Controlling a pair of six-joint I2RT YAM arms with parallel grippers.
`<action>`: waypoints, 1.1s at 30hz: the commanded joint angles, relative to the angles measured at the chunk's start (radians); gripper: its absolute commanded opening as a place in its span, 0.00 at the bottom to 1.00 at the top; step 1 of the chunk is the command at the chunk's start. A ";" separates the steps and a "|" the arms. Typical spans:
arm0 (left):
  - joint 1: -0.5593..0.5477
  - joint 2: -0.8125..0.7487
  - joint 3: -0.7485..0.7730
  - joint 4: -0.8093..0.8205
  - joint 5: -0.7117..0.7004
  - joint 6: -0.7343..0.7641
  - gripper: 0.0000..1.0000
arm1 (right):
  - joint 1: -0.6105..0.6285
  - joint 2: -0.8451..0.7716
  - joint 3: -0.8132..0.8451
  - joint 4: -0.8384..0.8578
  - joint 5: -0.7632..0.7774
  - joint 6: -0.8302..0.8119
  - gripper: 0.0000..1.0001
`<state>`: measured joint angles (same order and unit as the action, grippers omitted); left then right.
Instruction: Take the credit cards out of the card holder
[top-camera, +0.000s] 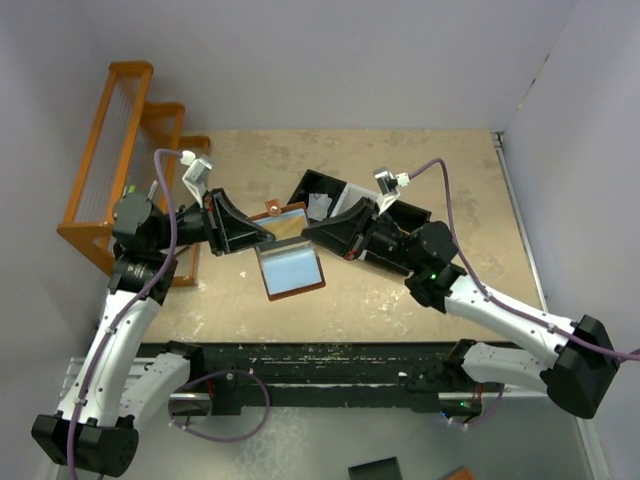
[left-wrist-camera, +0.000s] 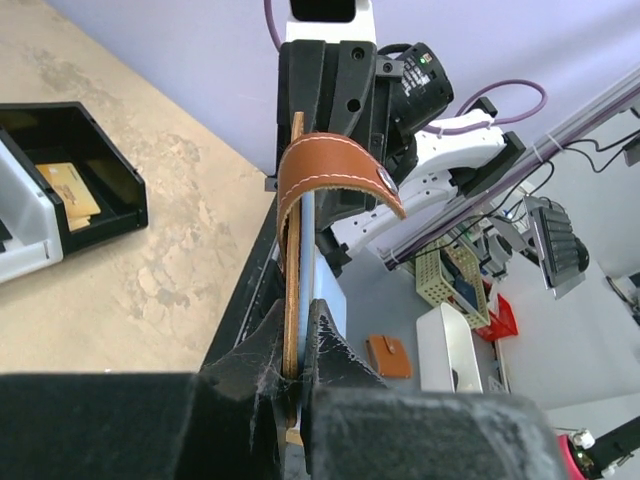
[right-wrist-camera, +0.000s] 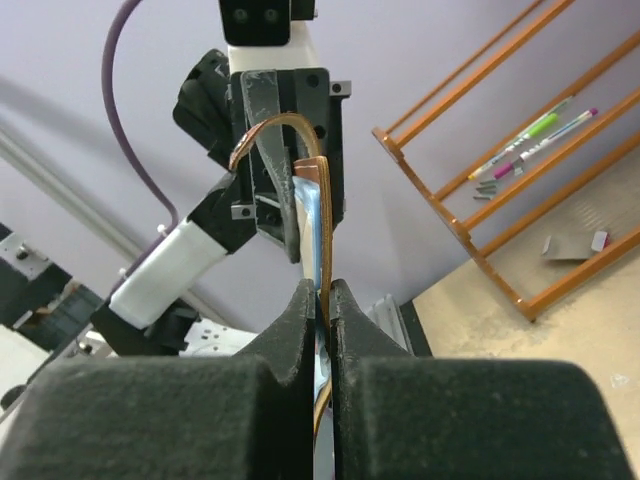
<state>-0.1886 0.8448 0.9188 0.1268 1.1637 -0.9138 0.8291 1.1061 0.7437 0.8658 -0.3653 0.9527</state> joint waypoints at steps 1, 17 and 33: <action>-0.003 -0.004 0.002 -0.065 0.027 0.072 0.18 | 0.004 -0.005 0.049 -0.020 -0.148 0.002 0.00; -0.003 0.177 0.244 -1.026 0.159 1.091 0.48 | 0.001 0.227 0.609 -1.284 -0.319 -0.652 0.00; -0.003 0.198 0.187 -1.047 0.178 1.138 0.42 | 0.000 0.302 0.745 -1.321 -0.356 -0.608 0.00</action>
<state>-0.1909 1.0431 1.1229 -0.9188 1.2957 0.1787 0.8303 1.3998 1.4166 -0.4377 -0.6903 0.3576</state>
